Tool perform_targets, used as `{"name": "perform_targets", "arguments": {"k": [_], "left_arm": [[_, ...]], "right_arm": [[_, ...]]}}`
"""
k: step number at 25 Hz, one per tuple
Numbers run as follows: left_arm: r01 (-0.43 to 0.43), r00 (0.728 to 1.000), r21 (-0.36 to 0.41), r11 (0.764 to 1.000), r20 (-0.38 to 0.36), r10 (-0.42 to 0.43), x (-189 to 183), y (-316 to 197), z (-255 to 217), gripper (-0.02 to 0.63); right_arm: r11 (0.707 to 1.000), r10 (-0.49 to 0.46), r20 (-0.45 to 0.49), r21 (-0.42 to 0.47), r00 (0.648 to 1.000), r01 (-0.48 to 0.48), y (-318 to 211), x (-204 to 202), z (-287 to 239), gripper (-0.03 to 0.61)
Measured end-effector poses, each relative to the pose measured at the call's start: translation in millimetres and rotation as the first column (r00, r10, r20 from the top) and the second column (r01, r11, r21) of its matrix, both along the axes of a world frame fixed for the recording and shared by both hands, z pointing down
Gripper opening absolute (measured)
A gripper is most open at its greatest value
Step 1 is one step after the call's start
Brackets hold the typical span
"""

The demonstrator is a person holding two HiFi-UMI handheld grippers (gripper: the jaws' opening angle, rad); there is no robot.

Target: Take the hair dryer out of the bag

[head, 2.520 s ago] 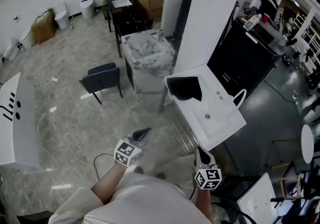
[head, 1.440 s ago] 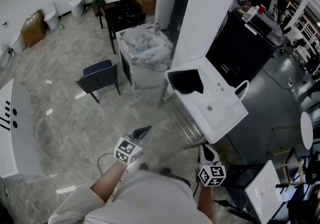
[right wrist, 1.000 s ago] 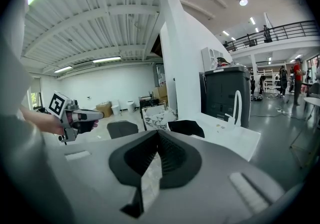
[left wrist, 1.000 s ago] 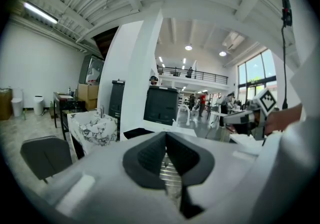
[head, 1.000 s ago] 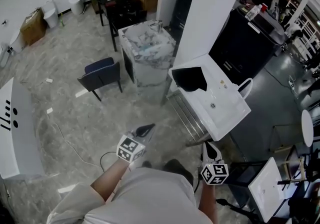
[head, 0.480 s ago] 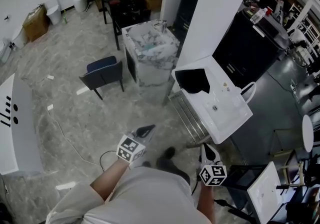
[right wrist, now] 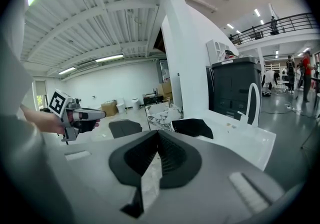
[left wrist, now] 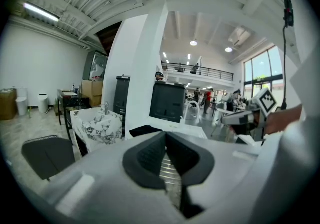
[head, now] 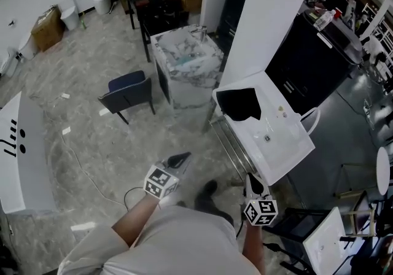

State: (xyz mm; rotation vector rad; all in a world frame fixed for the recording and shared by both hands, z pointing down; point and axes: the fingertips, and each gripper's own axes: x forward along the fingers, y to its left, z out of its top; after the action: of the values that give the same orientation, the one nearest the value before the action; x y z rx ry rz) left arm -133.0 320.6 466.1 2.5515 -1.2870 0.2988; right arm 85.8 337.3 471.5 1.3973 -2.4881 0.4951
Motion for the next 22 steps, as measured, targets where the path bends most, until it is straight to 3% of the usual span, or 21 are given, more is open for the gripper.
{"name": "perform_targets", "arguments": {"k": [22], "left_arm": [[0.115,0.992,-0.067,0.991,0.064,-0.111,48,-161,21,-0.002]], "right_arm": [[0.986,-0.147,0.042,-0.074,0.988,0.149,-191,36,36,0.005]]}}
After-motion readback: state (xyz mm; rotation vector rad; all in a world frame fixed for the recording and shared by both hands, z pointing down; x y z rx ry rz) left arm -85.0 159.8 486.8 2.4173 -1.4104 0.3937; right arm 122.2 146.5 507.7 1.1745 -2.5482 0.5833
